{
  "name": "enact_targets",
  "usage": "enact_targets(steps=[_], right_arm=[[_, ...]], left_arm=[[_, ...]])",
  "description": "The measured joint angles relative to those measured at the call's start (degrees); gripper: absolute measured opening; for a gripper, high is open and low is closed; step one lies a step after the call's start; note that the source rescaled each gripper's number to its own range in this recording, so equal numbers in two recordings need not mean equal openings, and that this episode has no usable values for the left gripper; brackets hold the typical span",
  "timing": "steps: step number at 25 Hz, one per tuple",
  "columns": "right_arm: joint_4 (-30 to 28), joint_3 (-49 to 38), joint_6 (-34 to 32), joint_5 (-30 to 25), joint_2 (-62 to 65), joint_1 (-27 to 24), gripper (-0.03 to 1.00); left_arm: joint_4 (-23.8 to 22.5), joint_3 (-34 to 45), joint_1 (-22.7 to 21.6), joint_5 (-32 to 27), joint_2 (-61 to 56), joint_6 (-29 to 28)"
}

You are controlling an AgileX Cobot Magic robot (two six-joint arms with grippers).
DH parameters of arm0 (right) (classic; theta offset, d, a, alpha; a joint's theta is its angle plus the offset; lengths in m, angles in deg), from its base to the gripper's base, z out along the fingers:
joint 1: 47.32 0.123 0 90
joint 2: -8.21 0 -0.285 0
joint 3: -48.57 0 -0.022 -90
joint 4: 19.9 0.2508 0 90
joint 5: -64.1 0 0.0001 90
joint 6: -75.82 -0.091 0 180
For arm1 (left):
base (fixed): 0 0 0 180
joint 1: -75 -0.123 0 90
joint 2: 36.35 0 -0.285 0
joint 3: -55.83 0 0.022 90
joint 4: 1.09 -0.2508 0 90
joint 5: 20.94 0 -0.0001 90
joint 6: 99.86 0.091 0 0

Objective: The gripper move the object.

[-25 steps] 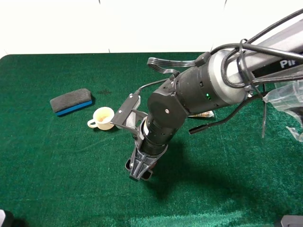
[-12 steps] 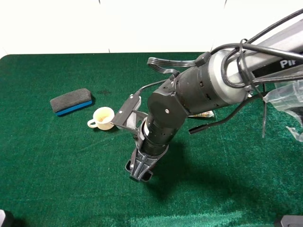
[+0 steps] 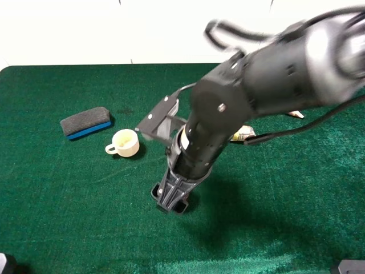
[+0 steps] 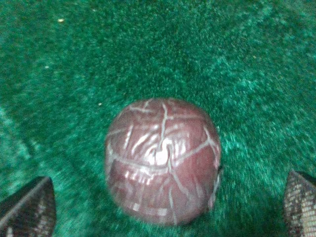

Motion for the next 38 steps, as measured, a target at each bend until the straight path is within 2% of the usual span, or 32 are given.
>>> enact_targets(steps=[5, 13, 20, 24, 28, 32, 38], right_arm=[[-0.7, 0.0, -1.9, -5.6, 8.4, 0.0, 1.00], [-5.4, 0.0, -4.5, -14.4, 22.4, 0.0, 1.00], [-9.8, -0.1, -9.6, -22.4, 35.3, 0.0, 1.00], [-10.7, -0.1, -10.7, -26.0, 41.9, 0.0, 1.00], [-11.0, -3.5, -10.7, -25.8, 48.9, 0.0, 1.00], [-11.3, -10.9, -10.9, -22.3, 56.2, 0.0, 1.00], [-11.3, -20.8, -15.0, -20.8, 67.0, 0.0, 1.00]], left_arm=[[0.0, 0.0, 0.0, 0.0, 0.0, 0.0], [0.0, 0.0, 0.0, 0.0, 0.0, 0.0], [0.0, 0.0, 0.0, 0.0, 0.0, 0.0], [0.0, 0.0, 0.0, 0.0, 0.0, 0.0], [0.0, 0.0, 0.0, 0.0, 0.0, 0.0], [0.0, 0.0, 0.0, 0.0, 0.0, 0.0], [0.0, 0.0, 0.0, 0.0, 0.0, 0.0]])
